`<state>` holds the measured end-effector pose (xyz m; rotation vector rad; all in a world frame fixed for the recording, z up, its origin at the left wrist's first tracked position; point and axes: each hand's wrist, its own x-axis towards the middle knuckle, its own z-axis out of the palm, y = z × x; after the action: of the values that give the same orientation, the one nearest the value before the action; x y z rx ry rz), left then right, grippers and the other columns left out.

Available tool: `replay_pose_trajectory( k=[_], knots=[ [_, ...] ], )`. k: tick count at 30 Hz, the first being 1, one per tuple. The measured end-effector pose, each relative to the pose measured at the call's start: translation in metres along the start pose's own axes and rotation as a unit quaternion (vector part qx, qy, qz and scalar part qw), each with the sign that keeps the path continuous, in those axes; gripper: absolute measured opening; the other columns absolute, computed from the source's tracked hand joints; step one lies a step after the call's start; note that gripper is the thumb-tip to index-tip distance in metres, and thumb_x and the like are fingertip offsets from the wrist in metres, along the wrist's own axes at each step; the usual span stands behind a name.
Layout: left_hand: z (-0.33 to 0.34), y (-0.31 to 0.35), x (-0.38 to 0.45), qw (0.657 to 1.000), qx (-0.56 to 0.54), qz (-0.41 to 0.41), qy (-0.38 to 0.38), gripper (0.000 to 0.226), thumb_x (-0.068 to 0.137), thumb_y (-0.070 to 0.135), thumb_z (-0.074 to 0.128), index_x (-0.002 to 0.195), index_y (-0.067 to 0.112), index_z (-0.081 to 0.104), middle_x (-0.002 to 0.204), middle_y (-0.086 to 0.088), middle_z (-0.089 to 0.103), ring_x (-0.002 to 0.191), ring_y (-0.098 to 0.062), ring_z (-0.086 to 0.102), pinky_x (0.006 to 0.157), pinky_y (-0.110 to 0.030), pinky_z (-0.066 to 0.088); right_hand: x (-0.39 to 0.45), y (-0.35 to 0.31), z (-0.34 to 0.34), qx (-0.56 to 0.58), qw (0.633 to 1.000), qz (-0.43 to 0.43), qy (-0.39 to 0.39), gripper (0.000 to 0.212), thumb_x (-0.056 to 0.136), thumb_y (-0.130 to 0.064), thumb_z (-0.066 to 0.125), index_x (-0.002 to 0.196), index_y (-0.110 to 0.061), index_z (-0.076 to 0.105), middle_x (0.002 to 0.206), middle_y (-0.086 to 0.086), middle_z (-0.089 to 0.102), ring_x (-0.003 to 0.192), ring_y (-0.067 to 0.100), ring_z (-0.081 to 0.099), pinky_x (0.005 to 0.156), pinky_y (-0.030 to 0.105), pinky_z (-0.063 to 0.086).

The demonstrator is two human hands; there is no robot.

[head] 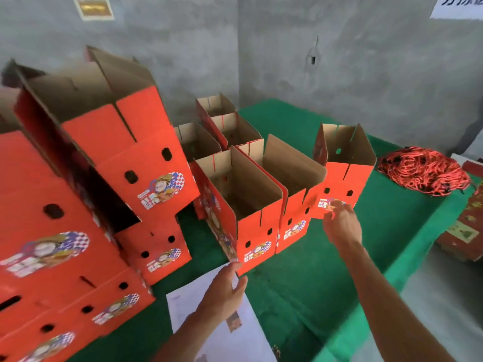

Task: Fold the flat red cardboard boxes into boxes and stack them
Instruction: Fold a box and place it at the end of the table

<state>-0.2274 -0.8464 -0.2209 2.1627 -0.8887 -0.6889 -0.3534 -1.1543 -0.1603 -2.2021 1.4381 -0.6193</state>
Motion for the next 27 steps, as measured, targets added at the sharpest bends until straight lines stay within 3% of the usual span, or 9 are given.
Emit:
replay_pose_trajectory(
  k=[3, 6, 10, 14, 17, 20, 24, 27],
  knots=[
    [-0.038, 0.005, -0.028, 0.998, -0.031, 0.016, 0.05, 0.024, 0.105, 0.037, 0.052, 0.128, 0.041, 0.057, 0.128, 0.023, 0.059, 0.119, 0.004, 0.056, 0.092, -0.008, 0.043, -0.075, -0.039, -0.006, 0.132, 0.977, -0.062, 0.154, 0.012, 0.096, -0.013, 0.061, 0.105, -0.007, 0.067, 0.104, 0.016, 0.065, 0.093, 0.041, 0.063, 0.075, 0.045, 0.051],
    [-0.08, 0.004, -0.071, 0.991, -0.075, 0.039, 0.104, 0.024, 0.104, 0.039, 0.054, 0.125, 0.033, 0.065, 0.12, 0.025, 0.064, 0.112, 0.007, 0.061, 0.093, -0.015, 0.047, -0.156, -0.085, -0.013, 0.183, 0.959, -0.138, 0.167, 0.011, 0.096, -0.019, 0.069, 0.099, -0.01, 0.066, 0.089, 0.006, 0.061, 0.081, 0.032, 0.06, 0.072, 0.042, 0.05],
    [-0.142, -0.025, -0.157, 0.976, -0.119, 0.051, 0.175, 0.02, 0.103, 0.046, 0.056, 0.116, 0.037, 0.069, 0.107, 0.026, 0.071, 0.102, 0.008, 0.064, 0.078, -0.008, 0.049, -0.268, -0.158, -0.004, 0.233, 0.943, -0.219, 0.089, 0.028, 0.093, -0.04, 0.069, 0.105, -0.016, 0.066, 0.089, -0.003, 0.058, 0.081, 0.02, 0.058, 0.071, 0.034, 0.046],
    [-0.216, -0.09, -0.255, 0.951, -0.149, 0.011, 0.271, 0.013, 0.103, 0.038, 0.06, 0.103, 0.05, 0.066, 0.101, 0.023, 0.071, 0.094, -0.002, 0.067, 0.072, -0.015, 0.051, -0.377, -0.241, 0.027, 0.278, 0.917, -0.284, 0.023, 0.03, 0.09, -0.039, 0.076, 0.106, -0.017, 0.066, 0.088, -0.007, 0.061, 0.08, 0.006, 0.057, 0.069, 0.021, 0.044],
    [-0.277, -0.145, -0.327, 0.92, -0.148, -0.03, 0.362, 0.019, 0.102, 0.034, 0.063, 0.1, 0.053, 0.065, 0.095, 0.02, 0.073, 0.088, -0.003, 0.069, 0.07, -0.017, 0.053, -0.458, -0.306, 0.052, 0.356, 0.889, -0.28, -0.072, 0.026, 0.086, -0.043, 0.079, 0.103, -0.03, 0.064, 0.088, -0.011, 0.068, 0.083, 0.005, 0.064, 0.071, 0.031, 0.052],
    [-0.336, -0.203, -0.395, 0.886, -0.154, -0.068, 0.432, 0.005, 0.101, 0.038, 0.064, 0.102, 0.04, 0.069, 0.088, 0.016, 0.074, 0.078, -0.004, 0.07, 0.067, -0.024, 0.054, -0.539, -0.364, 0.082, 0.408, 0.856, -0.273, -0.16, 0.02, 0.085, -0.049, 0.078, 0.097, -0.039, 0.066, 0.088, -0.016, 0.07, 0.088, 0.005, 0.066, 0.074, 0.032, 0.053],
    [-0.41, -0.275, -0.472, 0.855, -0.138, -0.094, 0.492, 0.013, 0.102, 0.037, 0.062, 0.109, 0.03, 0.07, 0.088, 0.016, 0.074, 0.072, 0.002, 0.067, 0.058, -0.014, 0.048, -0.634, -0.44, 0.131, 0.404, 0.818, -0.356, -0.204, 0.021, 0.086, -0.028, 0.079, 0.098, -0.012, 0.074, 0.087, -0.009, 0.072, 0.084, 0.007, 0.07, 0.076, 0.019, 0.053],
    [-0.457, -0.325, -0.518, 0.837, -0.122, -0.122, 0.519, 0.02, 0.103, 0.037, 0.06, 0.112, 0.022, 0.069, 0.091, 0.011, 0.075, 0.081, 0.001, 0.07, 0.068, -0.021, 0.057, -0.698, -0.495, 0.167, 0.401, 0.786, -0.386, -0.27, 0.02, 0.087, -0.021, 0.076, 0.098, -0.005, 0.074, 0.085, -0.007, 0.074, 0.08, 0.004, 0.071, 0.073, 0.02, 0.056]
  ],
)
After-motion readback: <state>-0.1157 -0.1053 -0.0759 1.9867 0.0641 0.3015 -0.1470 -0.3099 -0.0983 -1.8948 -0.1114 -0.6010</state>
